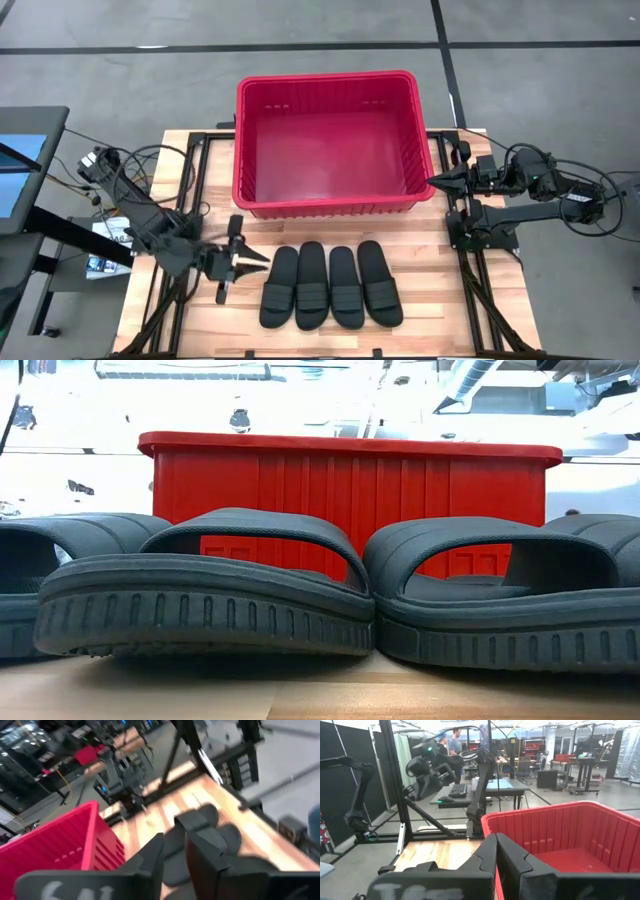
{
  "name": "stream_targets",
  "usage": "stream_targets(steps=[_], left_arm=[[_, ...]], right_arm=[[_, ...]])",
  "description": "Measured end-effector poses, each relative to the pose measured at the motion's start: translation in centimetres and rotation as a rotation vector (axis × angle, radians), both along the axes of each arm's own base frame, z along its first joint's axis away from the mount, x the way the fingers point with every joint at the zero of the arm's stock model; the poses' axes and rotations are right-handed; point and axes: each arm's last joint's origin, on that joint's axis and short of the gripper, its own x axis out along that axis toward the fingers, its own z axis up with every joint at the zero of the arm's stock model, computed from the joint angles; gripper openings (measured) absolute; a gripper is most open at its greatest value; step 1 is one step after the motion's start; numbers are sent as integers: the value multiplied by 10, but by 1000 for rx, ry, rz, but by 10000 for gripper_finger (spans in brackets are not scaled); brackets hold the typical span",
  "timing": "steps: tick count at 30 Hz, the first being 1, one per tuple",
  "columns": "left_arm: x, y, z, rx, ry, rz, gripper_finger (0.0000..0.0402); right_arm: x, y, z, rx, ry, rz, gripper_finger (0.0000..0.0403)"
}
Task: Pick and place slides into bin
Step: Put the middle left slide into the red bin
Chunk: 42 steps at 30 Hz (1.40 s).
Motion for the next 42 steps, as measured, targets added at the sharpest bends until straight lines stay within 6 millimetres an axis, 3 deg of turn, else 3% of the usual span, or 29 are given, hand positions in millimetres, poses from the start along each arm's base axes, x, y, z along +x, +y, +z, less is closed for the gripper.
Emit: stream_targets(steps=[9, 22, 42], left_arm=[[8, -25, -14, 10, 78, 17, 126], [17, -67, -62, -48, 234, 26, 149], [10, -87, -90, -238, 417, 38, 149]], right_arm=[[0, 0, 0, 0, 0, 0, 0], [0, 0, 0, 0, 0, 0, 0], [0, 0, 0, 0, 0, 0, 0]])
